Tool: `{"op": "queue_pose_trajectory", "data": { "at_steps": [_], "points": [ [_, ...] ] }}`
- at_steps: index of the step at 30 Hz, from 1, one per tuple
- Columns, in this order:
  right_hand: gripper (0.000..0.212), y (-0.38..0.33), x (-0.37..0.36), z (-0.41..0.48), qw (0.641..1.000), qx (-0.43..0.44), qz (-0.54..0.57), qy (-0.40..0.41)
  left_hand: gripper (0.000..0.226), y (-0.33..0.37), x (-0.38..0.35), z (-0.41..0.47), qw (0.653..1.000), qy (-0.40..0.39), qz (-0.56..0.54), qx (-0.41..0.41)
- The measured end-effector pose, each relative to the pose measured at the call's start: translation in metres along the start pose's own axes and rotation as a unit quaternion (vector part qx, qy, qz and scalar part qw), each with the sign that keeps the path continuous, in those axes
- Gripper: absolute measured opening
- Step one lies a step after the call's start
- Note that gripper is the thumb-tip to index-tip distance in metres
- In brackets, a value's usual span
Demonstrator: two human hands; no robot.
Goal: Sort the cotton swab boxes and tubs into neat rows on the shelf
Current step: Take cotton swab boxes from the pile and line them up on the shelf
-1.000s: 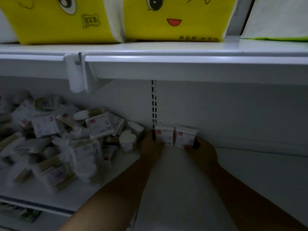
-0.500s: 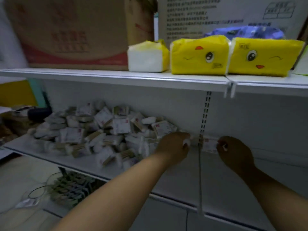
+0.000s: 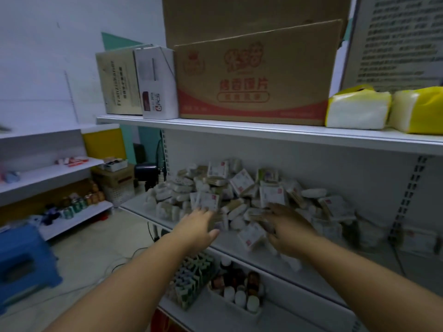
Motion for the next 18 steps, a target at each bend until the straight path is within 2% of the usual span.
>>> {"op": "queue_pose_trajectory", "data": {
  "at_steps": [5, 8, 10, 12, 15, 18],
  "points": [
    [0.052, -0.022, 0.012, 0.061, 0.999, 0.045, 0.004, 0.03, 0.071, -0.056, 0.007, 0.017, 0.997, 0.021, -0.071, 0.032],
    [0.041, -0.019, 0.024, 0.102, 0.997, 0.054, 0.015, 0.053, 0.061, -0.074, 0.021, 0.041, 0.996, 0.037, -0.078, 0.028],
    [0.039, -0.013, 0.03, 0.132, 0.998, 0.05, 0.022, 0.04, 0.055, -0.079, 0.034, 0.061, 0.996, 0.048, -0.077, 0.014],
    [0.043, -0.004, 0.032, 0.159, 0.999, 0.035, 0.038, 0.009, 0.06, -0.087, 0.049, 0.082, 0.995, 0.064, -0.07, 0.017],
    [0.039, 0.008, 0.042, 0.193, 0.999, 0.012, -0.027, 0.024, 0.063, -0.095, 0.072, 0.11, 0.993, 0.1, -0.069, 0.009],
    [0.036, 0.016, 0.049, 0.215, 0.994, -0.008, -0.104, 0.034, 0.061, -0.097, 0.08, 0.136, 0.994, 0.101, -0.043, -0.008]
  ]
}}
Point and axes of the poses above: each hand's wrist, its own z-axis towards the middle knuckle, its own x-axis out of the back of the hand, y = z × x, the point moved 8 cm from there along z, towards the middle knuckle, and after that the axes turned 11 degrees about -y, right-handed, at the moved point
